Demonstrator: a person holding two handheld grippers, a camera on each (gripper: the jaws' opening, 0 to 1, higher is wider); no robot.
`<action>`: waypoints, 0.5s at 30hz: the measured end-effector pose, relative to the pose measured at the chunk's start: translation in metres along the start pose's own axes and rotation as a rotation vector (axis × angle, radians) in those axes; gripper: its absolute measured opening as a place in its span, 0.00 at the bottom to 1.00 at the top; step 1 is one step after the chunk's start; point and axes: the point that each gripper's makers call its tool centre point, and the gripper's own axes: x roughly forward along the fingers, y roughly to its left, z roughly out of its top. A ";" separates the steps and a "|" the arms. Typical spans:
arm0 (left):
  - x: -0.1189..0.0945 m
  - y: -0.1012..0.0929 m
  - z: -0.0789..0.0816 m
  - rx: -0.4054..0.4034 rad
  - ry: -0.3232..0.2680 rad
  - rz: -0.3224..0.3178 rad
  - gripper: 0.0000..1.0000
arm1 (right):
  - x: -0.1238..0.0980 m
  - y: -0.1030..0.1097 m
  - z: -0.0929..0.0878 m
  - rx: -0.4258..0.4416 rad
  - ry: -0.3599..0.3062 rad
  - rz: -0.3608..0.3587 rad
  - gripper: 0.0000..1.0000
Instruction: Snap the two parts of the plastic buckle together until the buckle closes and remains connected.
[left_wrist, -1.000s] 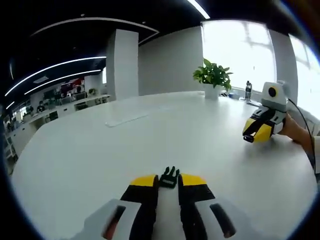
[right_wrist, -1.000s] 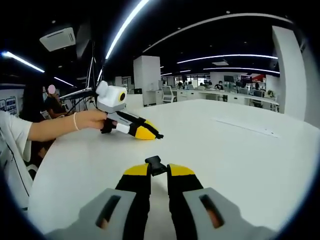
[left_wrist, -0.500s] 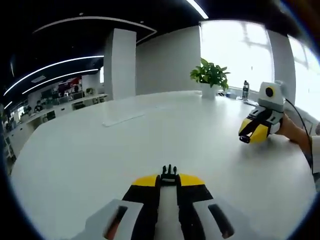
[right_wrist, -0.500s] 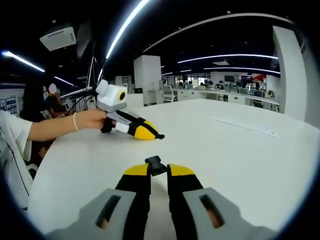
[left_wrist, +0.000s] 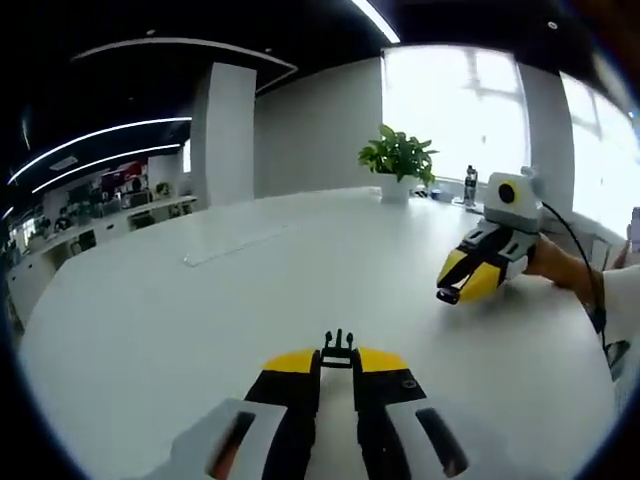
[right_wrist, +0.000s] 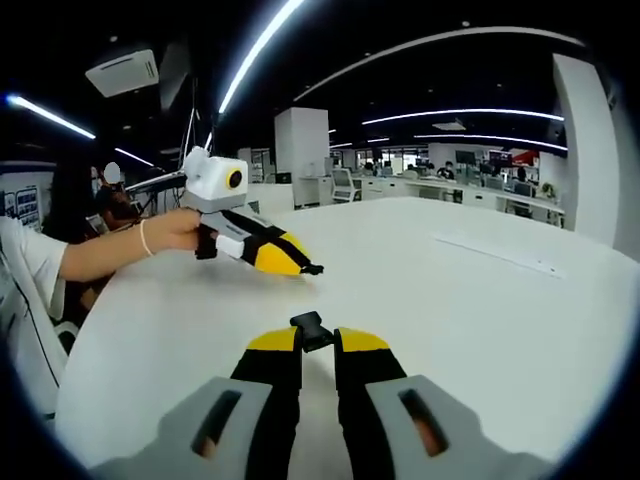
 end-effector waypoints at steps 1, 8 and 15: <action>-0.002 -0.002 0.000 -0.002 -0.002 -0.004 0.12 | 0.000 0.000 -0.001 0.000 0.003 0.001 0.12; -0.014 -0.010 -0.005 -0.011 -0.009 -0.016 0.12 | 0.001 -0.001 -0.002 0.000 0.007 -0.002 0.12; -0.023 -0.019 -0.008 -0.003 -0.011 -0.026 0.12 | 0.001 0.002 -0.002 0.000 0.009 0.003 0.12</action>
